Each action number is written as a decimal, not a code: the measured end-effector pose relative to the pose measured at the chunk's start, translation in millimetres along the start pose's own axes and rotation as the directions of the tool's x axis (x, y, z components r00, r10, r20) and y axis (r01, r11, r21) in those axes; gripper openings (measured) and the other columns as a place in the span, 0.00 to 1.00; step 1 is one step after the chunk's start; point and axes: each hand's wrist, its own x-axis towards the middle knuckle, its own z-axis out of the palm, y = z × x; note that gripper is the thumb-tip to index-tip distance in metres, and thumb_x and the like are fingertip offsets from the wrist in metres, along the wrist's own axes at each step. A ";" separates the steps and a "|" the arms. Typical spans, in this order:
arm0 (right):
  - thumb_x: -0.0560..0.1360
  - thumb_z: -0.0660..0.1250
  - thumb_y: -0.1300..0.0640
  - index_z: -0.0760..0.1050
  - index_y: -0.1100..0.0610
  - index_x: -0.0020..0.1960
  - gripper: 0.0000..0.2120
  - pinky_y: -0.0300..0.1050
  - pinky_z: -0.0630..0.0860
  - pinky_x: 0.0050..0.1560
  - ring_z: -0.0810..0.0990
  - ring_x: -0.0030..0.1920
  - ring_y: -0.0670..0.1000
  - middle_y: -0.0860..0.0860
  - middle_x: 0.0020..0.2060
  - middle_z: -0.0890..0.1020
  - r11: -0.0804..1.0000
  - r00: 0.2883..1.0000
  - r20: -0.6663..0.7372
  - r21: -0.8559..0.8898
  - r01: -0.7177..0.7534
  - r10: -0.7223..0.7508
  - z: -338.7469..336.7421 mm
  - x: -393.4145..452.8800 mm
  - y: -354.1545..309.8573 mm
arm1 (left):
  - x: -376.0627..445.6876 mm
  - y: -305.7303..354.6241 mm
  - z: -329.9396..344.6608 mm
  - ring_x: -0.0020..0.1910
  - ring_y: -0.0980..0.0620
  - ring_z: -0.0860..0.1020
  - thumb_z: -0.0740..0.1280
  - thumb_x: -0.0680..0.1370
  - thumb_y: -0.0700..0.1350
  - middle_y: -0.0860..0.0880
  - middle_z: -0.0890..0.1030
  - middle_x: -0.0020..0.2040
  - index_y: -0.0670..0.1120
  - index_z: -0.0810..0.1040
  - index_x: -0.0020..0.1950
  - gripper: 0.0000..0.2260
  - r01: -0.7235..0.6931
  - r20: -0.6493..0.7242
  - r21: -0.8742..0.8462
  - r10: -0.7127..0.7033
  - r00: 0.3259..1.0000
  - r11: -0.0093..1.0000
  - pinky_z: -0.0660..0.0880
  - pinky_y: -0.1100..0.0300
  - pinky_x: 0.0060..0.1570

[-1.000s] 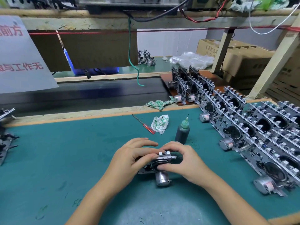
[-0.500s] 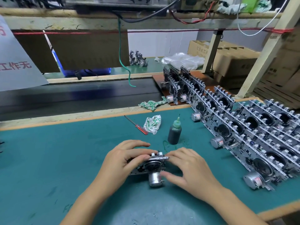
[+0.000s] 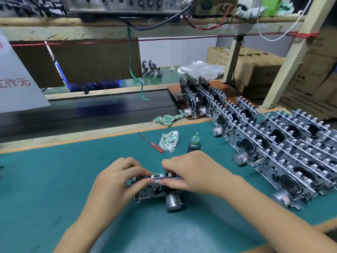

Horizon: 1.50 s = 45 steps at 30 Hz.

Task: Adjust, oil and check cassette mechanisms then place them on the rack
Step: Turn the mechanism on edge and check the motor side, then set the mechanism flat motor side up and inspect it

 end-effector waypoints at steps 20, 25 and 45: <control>0.78 0.64 0.54 0.65 0.54 0.31 0.18 0.39 0.58 0.29 0.62 0.26 0.48 0.46 0.23 0.66 0.886 0.791 -0.414 0.092 -0.455 0.450 -153.5 -92.7 154.7 | 265.9 156.6 69.3 0.48 0.50 0.76 0.66 0.78 0.51 0.48 0.80 0.50 0.45 0.81 0.54 0.12 -0.596 0.086 0.101 0.589 0.803 0.797 0.72 0.57 0.46; 0.78 0.62 0.53 0.69 0.60 0.35 0.16 0.48 0.62 0.33 0.69 0.30 0.55 0.52 0.25 0.70 0.778 0.666 -0.507 0.014 -0.628 0.547 -145.2 -94.6 248.2 | 345.2 169.5 144.4 0.64 0.46 0.70 0.60 0.80 0.44 0.46 0.72 0.67 0.46 0.69 0.70 0.17 -0.641 0.264 0.249 0.586 0.766 0.726 0.69 0.54 0.58; 0.80 0.52 0.43 0.71 0.54 0.49 0.16 0.49 0.64 0.53 0.79 0.51 0.55 0.54 0.48 0.82 0.476 0.659 -0.175 -0.561 -0.677 0.731 -75.2 -71.1 316.9 | 353.3 150.7 255.9 0.62 0.44 0.71 0.58 0.79 0.43 0.45 0.74 0.63 0.44 0.72 0.63 0.14 -0.452 0.583 0.293 0.217 0.783 0.843 0.68 0.52 0.54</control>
